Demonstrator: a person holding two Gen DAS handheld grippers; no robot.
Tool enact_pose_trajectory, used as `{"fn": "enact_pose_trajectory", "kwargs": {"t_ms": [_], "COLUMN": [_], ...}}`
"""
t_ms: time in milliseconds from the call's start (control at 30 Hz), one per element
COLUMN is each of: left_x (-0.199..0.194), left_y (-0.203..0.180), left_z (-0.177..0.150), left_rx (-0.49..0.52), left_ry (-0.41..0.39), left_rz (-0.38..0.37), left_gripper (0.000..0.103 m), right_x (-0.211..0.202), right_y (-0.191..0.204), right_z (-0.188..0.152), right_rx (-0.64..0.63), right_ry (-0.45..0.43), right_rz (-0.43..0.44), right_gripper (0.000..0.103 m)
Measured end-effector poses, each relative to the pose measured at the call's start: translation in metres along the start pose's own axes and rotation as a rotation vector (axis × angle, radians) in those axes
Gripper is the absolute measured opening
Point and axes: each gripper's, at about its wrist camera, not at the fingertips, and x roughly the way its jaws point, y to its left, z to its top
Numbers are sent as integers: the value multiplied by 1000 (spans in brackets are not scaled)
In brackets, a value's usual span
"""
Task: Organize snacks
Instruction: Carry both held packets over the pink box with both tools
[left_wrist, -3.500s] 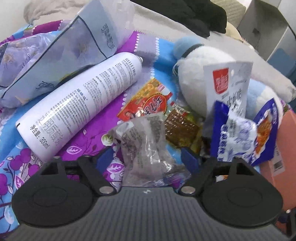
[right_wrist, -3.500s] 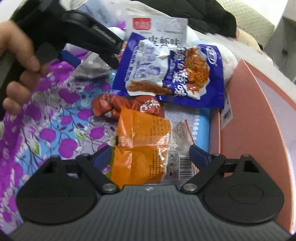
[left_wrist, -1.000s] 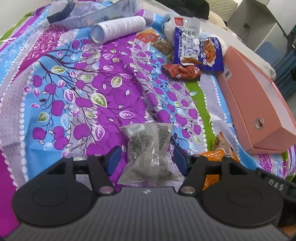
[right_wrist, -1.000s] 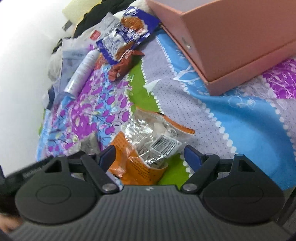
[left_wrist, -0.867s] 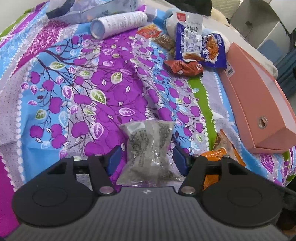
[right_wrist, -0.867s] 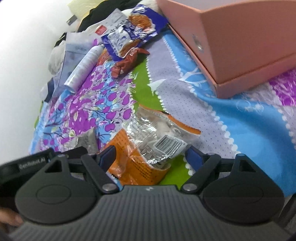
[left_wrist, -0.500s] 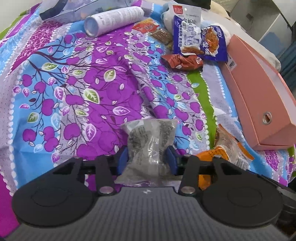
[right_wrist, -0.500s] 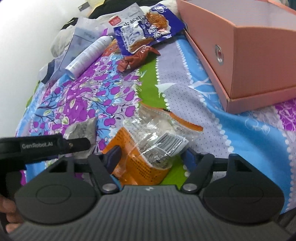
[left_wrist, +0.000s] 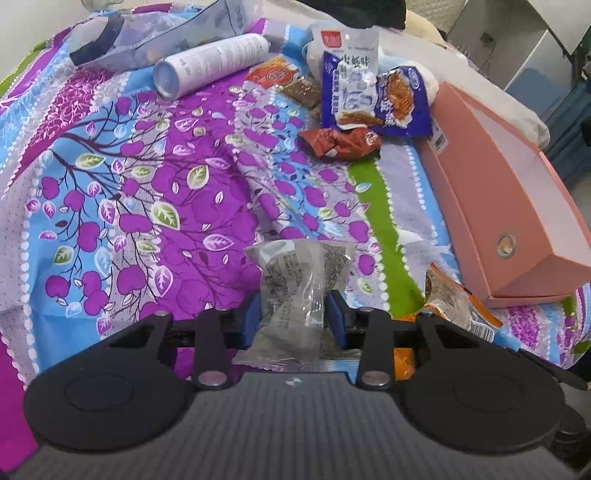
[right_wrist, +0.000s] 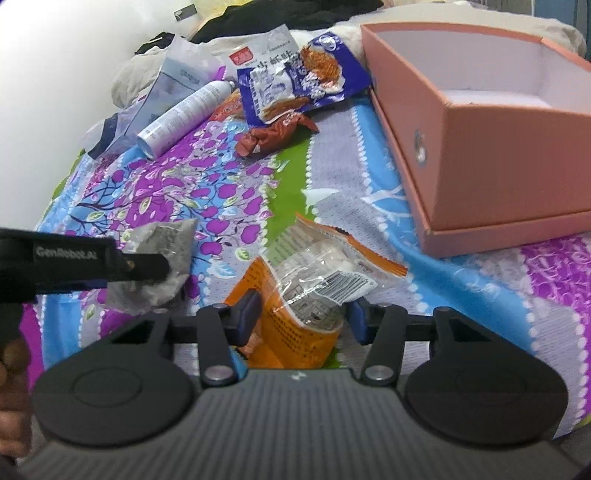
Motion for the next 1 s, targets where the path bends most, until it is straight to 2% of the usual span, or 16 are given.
{"fn": "enact_pose_trajectory", "kwargs": {"t_ms": [133, 600, 1000], "left_x": [-10, -53, -101], "left_y": [-5, -31, -80], "left_z": [2, 12, 19], "left_rx": [8, 55, 131], "left_ry": [-16, -91, -164], "left_rz": [-22, -73, -168], "left_gripper": [43, 43, 43], "right_x": [-9, -47, -114], "right_y": [-4, -2, -13], "right_z": [1, 12, 35], "right_rx": [-8, -69, -46], "right_ry": [-16, -93, -216], "right_rz": [-12, -36, -62], "right_gripper": [46, 41, 40]}}
